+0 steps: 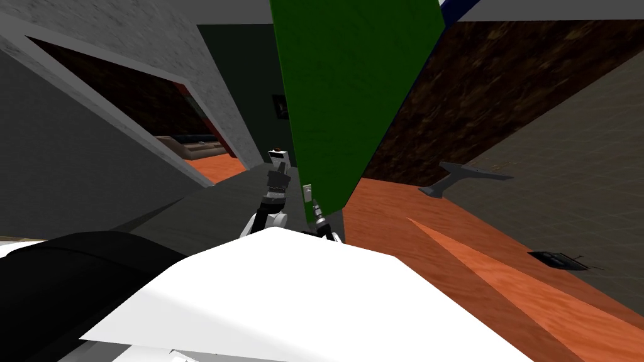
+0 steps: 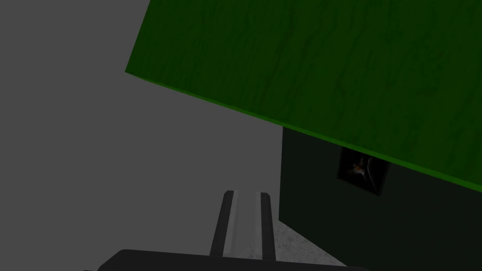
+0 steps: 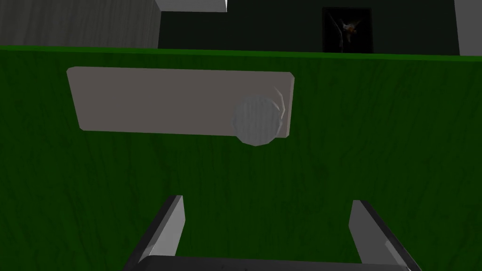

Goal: Push the door open

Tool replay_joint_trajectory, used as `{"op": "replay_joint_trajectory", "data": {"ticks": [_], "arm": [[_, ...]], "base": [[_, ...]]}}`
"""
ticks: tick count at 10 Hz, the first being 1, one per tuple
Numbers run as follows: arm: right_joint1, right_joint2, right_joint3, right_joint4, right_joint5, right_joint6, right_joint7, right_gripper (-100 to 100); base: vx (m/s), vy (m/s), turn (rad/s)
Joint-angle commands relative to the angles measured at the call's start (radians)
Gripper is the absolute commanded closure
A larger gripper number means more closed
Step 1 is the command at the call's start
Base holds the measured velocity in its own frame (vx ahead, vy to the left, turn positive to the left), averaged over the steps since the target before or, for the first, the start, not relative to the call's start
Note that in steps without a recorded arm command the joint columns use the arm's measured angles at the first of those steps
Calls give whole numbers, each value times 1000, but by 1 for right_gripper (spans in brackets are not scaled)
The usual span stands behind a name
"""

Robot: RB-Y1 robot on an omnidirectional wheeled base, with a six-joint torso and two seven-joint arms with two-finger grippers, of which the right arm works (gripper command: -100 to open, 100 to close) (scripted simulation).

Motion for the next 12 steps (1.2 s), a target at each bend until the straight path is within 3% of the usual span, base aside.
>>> {"op": "replay_joint_trajectory", "data": {"ticks": [1,3,4,6,7,8,12], "arm": [[-6,-28,-4,7,-2,-4,-3,-100],[-18,-42,-12,15,-5,-4,-5,-100],[-23,-32,-15,19,-6,-3,-6,-100],[-32,10,-21,25,-8,-3,-8,-100],[-35,1,-21,28,-7,-1,-7,-100],[-35,1,-21,28,-7,-1,-7,100],[-35,1,-21,28,-7,-1,-7,100]], "base": [[164,94,-1],[158,158,15],[194,159,22],[186,143,19],[66,60,-3],[-2,-5,-5],[-19,-17,1]]}}
